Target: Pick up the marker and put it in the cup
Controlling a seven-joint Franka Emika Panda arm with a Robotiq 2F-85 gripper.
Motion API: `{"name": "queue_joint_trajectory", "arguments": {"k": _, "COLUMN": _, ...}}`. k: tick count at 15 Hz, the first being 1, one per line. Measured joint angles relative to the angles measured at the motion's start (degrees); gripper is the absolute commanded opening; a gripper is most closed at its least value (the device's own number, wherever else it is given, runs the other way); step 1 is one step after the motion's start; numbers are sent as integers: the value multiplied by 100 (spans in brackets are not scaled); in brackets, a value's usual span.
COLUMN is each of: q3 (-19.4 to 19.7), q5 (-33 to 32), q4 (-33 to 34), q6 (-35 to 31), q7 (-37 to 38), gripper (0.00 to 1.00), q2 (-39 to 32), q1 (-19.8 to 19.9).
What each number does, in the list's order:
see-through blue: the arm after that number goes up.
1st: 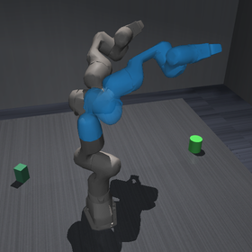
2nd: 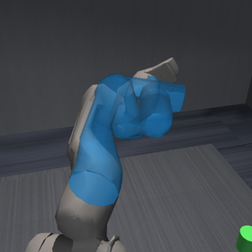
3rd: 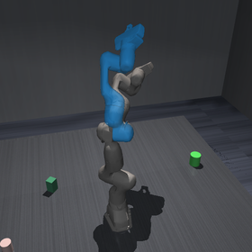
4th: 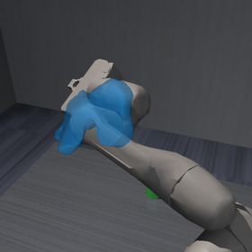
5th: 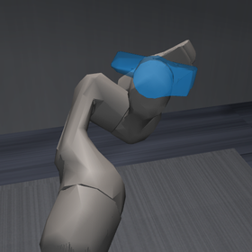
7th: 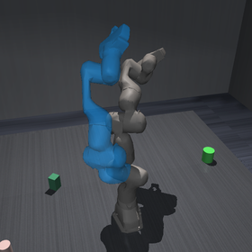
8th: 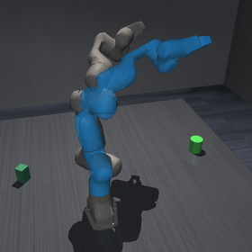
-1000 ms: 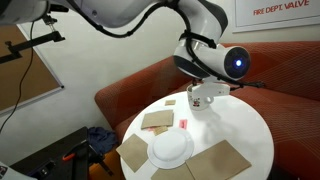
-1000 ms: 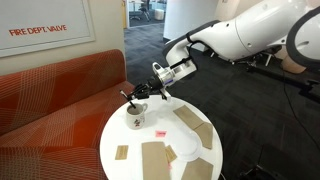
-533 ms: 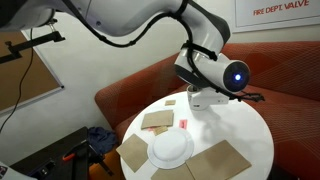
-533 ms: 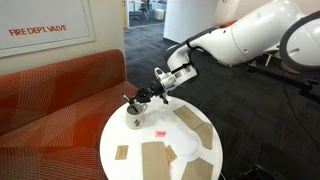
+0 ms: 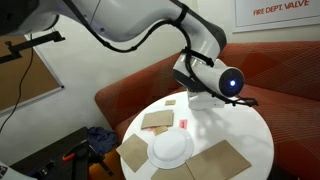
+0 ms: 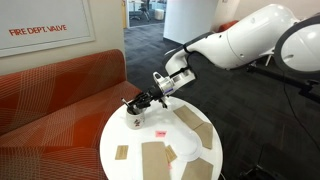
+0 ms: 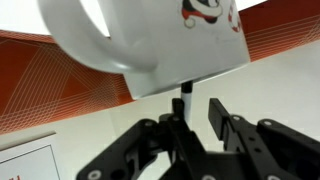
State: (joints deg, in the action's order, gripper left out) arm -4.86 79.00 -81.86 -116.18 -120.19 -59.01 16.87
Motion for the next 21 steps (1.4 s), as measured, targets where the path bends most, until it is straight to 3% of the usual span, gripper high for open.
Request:
{"name": "queue_joint_trajectory", "arguments": {"k": 4, "q3": 21, "q5": 24, "q4": 4, "q6": -3, "q7": 0, "gripper": 97, "q2": -2, "q1": -95}}
{"name": "queue_joint_trajectory", "arguments": {"k": 5, "q3": 21, "q5": 29, "q4": 8, "q6": -3, "q7": 0, "gripper": 100, "q2": -2, "q1": -110}}
{"name": "queue_joint_trajectory", "arguments": {"k": 21, "q3": 140, "q5": 167, "q4": -2, "q6": -72, "q7": -52, "gripper": 100, "q2": -2, "q1": -197}}
